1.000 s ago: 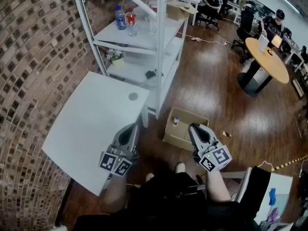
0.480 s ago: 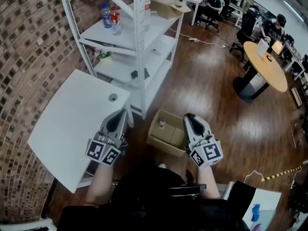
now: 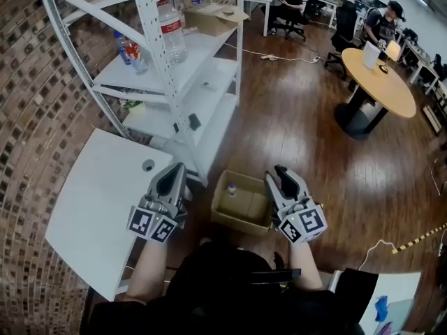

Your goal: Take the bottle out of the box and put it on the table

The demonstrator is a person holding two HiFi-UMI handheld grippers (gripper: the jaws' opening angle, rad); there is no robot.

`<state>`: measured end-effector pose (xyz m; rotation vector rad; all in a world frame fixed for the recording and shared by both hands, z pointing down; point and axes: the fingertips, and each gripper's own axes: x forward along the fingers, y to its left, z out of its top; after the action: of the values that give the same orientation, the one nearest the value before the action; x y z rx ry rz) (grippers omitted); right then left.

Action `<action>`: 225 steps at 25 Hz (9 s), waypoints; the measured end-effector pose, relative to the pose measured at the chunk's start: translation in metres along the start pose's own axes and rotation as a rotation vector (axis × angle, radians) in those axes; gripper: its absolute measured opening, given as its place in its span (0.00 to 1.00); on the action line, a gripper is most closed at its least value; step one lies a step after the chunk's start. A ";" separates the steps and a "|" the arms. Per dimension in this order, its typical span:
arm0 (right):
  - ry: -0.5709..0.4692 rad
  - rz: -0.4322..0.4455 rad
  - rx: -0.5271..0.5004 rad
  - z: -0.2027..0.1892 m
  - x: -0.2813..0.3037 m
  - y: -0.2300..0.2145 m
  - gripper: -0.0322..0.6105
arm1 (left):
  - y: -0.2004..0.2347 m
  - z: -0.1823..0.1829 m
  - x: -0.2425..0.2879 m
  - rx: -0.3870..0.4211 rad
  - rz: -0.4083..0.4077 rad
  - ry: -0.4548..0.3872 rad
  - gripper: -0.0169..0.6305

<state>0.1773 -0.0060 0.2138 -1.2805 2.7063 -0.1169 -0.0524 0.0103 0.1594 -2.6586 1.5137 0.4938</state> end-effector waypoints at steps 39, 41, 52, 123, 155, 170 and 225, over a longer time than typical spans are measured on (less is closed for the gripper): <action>0.506 -0.053 0.032 -0.238 0.144 -0.064 0.29 | 0.123 -0.213 0.057 -0.121 0.013 0.311 0.03; 0.534 -0.045 0.050 -0.261 0.145 -0.071 0.29 | 0.125 -0.237 0.056 -0.109 0.031 0.352 0.03; 0.681 -0.052 0.121 -0.385 0.139 -0.096 0.32 | 0.147 -0.351 0.040 -0.142 0.129 0.492 0.03; 0.714 0.081 -0.062 -0.858 0.190 -0.172 0.47 | 0.240 -0.742 0.019 0.049 0.031 0.522 0.13; 0.579 0.154 -0.225 -0.191 0.119 -0.088 0.47 | 0.092 -0.208 0.072 0.046 0.205 0.418 0.13; 0.460 0.452 -0.208 -0.133 0.239 0.098 0.47 | 0.201 -0.036 -0.113 0.122 0.637 0.175 0.12; 0.679 1.335 -0.481 -0.325 0.342 0.625 0.48 | 0.253 0.019 -0.582 -0.074 1.633 -0.114 0.13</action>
<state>-0.5670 0.1282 0.4185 0.9227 3.6067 0.3151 -0.5455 0.3656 0.3427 -0.7509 3.2068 0.6201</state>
